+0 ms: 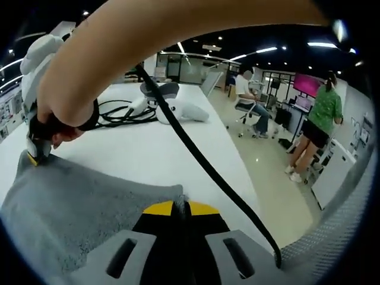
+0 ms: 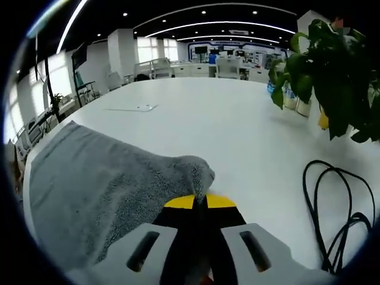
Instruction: Fold the towel on the table until its edges align and the towel forms a compact rectangular stack.
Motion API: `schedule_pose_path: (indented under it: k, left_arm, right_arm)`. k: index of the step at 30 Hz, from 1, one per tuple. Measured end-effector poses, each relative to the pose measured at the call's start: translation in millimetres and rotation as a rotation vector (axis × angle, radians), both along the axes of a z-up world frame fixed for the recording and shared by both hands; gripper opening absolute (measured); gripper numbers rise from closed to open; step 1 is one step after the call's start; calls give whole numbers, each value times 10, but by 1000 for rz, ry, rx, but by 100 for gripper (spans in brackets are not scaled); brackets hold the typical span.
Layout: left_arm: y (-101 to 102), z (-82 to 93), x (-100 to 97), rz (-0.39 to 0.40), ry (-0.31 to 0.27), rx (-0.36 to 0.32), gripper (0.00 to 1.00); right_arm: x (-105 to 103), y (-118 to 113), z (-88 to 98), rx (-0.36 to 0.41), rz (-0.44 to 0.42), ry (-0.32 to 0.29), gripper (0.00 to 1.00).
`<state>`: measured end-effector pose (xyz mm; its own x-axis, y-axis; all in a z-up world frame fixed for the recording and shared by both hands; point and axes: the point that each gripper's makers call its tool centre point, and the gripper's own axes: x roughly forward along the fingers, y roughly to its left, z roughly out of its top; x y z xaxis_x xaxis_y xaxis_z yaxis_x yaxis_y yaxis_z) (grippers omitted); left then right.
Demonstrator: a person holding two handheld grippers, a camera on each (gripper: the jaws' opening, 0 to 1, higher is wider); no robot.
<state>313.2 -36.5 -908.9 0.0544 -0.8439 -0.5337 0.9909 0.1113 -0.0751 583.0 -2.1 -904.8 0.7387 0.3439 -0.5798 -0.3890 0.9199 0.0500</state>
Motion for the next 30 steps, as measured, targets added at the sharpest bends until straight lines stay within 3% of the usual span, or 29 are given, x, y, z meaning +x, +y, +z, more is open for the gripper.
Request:
schedule_pose_path:
  k: [7, 11, 18, 30]
  left_arm:
    - [106, 302, 108, 15, 2, -45, 7]
    - [225, 453, 97, -22, -80, -32, 7]
    - [331, 764, 2, -22, -118, -62, 7]
    - [496, 1304, 85, 117, -100, -169, 7]
  right_arm:
    - [-8, 7, 214, 114, -28, -22, 1]
    - [-34, 67, 359, 171, -11, -27, 1]
    - [-101, 167, 623, 263, 3, -31, 1]
    - [-126, 312, 1079, 364, 1, -101, 1]
